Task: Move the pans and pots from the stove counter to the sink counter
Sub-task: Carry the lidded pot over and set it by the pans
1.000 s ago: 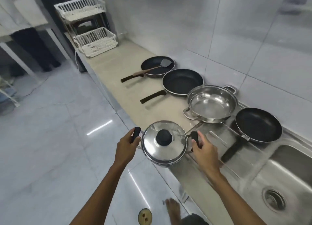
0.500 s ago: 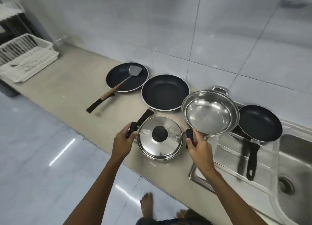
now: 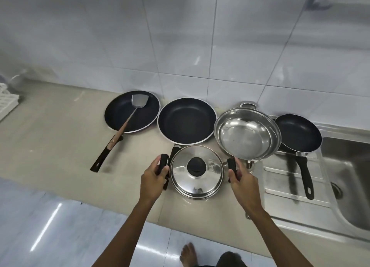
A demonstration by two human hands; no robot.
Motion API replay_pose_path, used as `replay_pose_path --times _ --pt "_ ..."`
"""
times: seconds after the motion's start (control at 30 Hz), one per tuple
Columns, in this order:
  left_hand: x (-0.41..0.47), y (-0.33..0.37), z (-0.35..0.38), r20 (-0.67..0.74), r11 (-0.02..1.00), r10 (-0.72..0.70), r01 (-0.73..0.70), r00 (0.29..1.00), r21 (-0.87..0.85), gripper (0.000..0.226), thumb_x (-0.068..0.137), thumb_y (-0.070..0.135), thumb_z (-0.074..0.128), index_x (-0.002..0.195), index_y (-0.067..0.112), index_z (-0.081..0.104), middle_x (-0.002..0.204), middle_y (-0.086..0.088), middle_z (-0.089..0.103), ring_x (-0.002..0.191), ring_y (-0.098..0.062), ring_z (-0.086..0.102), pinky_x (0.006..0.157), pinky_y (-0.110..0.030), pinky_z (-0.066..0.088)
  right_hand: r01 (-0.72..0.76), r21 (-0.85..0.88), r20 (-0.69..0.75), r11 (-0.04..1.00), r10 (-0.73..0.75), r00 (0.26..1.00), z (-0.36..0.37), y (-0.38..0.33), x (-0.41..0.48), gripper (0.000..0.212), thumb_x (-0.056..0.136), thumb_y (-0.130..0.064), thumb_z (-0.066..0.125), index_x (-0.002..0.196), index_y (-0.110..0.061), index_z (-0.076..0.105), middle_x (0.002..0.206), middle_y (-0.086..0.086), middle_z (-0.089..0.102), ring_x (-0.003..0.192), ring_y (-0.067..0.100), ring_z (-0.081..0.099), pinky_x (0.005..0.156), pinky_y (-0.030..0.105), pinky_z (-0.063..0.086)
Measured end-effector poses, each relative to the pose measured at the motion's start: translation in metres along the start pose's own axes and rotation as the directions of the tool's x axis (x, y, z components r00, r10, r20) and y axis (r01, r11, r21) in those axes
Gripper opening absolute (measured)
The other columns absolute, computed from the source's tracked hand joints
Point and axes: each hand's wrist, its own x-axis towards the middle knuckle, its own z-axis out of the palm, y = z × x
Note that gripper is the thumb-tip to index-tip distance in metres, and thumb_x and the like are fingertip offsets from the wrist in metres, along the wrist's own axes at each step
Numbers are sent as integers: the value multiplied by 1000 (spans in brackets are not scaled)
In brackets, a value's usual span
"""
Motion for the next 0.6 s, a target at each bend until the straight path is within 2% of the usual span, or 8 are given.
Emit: replay_pose_path --times 0.1,0.13,0.23,0.33,0.4,0.47,0.53,0.6 --pt "2 -3 -1 24 1000 -1 1 1000 -11 50 100 24 64 148 19 51 130 -5 71 113 -24 69 90 -19 58 -4 15 -23 1000 4 1000 3 1 -3 51 100 -22 60 150 -22 47 86 1 73 81 24 70 77 35 53" --pt "2 -3 -1 29 1000 -6 6 1000 -19 51 100 25 63 149 19 50 132 -5 69 115 -25 68 89 -17 56 4 11 -28 1000 -4 1000 4 1 -3 51 101 -22 60 150 -21 47 90 5 75 83 26 71 78 35 54" --pt "3 -6 2 24 999 -16 17 1000 -30 53 100 26 62 151 19 47 138 -7 66 120 -28 65 96 -32 56 8 -6 -43 1000 -9 999 7 2 -2 51 101 -20 59 151 -19 46 100 12 76 92 31 71 83 39 55" --pt "2 -7 4 4 1000 -17 17 1000 -24 52 101 26 62 150 17 48 136 -8 66 116 -26 66 81 -8 53 13 0 -51 1000 -13 999 9 2 -3 51 101 -21 58 151 -17 46 115 14 75 104 33 70 90 39 53" --pt "0 -8 5 -15 999 -15 15 1000 -35 50 101 24 61 149 14 49 132 -9 67 110 -25 68 73 -2 51 32 -11 -48 999 -32 998 8 3 -4 51 102 -22 57 151 -16 46 120 13 74 107 32 69 90 36 51" --pt "-8 -7 7 -31 1000 -8 8 999 -26 47 102 23 60 147 12 51 129 -10 68 108 -26 69 84 -14 57 44 -17 -41 999 -44 998 6 3 -5 52 101 -22 58 152 -17 45 123 12 73 110 31 68 92 37 52" --pt "-20 -7 10 -50 1000 -3 5 999 30 44 103 24 59 144 12 52 125 -12 70 110 -29 68 97 -39 56 39 -13 -10 999 -39 999 1 5 -9 54 100 -23 59 152 -17 44 126 13 71 112 32 67 95 40 51" --pt "-37 -9 14 -95 996 1 7 995 86 40 102 24 58 141 11 54 121 -12 72 110 -30 68 98 -42 54 53 -5 27 999 -53 998 -5 8 -17 57 100 -24 60 153 -17 42 130 13 68 112 31 67 97 41 52"
